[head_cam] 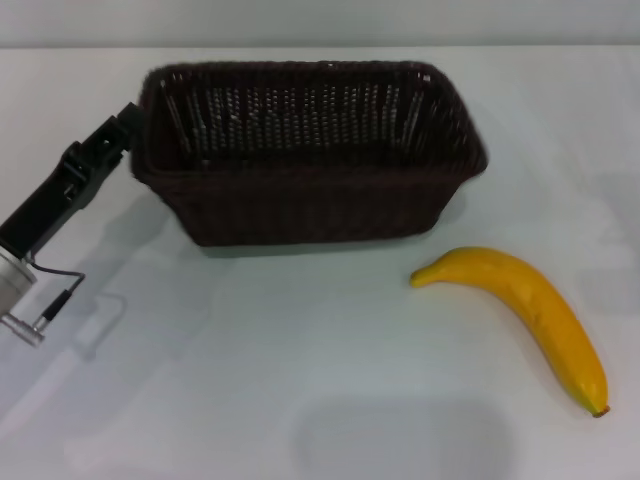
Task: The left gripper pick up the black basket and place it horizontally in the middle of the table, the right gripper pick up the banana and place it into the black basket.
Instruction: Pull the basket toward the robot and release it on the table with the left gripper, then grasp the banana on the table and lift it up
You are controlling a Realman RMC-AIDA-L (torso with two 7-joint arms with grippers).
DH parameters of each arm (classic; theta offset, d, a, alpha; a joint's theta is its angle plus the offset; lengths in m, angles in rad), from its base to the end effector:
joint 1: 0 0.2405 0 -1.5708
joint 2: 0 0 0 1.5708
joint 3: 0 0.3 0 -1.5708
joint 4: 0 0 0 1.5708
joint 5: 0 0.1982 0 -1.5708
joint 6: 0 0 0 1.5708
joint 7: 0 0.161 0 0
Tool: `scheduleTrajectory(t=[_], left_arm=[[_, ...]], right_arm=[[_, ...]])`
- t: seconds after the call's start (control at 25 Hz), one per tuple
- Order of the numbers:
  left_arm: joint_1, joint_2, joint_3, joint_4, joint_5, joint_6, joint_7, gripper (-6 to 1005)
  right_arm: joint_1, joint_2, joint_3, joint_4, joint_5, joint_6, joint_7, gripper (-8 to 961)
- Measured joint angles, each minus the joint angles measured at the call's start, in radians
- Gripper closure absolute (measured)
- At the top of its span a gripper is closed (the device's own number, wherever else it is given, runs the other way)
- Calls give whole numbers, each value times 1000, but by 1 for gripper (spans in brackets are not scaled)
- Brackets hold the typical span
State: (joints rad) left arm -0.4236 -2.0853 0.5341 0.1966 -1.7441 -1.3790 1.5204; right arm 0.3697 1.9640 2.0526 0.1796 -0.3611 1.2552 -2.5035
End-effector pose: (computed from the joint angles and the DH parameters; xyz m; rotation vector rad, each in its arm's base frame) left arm -0.3340 0.3375 -0.0304 -1.6902 -1.5297 -1.4610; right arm 0.3918 0.3547 0.0768 -1.4517 0.6156 0.9281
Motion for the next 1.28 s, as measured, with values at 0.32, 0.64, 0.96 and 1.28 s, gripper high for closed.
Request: scheduleTrajectory(t=[0.32, 0.64, 0.96, 1.28], left_arm=[[86, 5, -2, -17, -79, -40, 17, 486], [185, 9, -2, 78, -169, -78, 78, 452], [222, 13, -6, 119, -303, -76, 363, 363], [215, 9, -7, 57, -458, 20, 701, 136]], right_arm=[[7, 8, 1, 7, 7, -1, 0, 98], [2, 17, 32, 12, 9, 0, 2, 97], [-55, -41, -7, 41, -40, 16, 279, 110], [-138, -182, -72, 319, -461, 52, 702, 139]])
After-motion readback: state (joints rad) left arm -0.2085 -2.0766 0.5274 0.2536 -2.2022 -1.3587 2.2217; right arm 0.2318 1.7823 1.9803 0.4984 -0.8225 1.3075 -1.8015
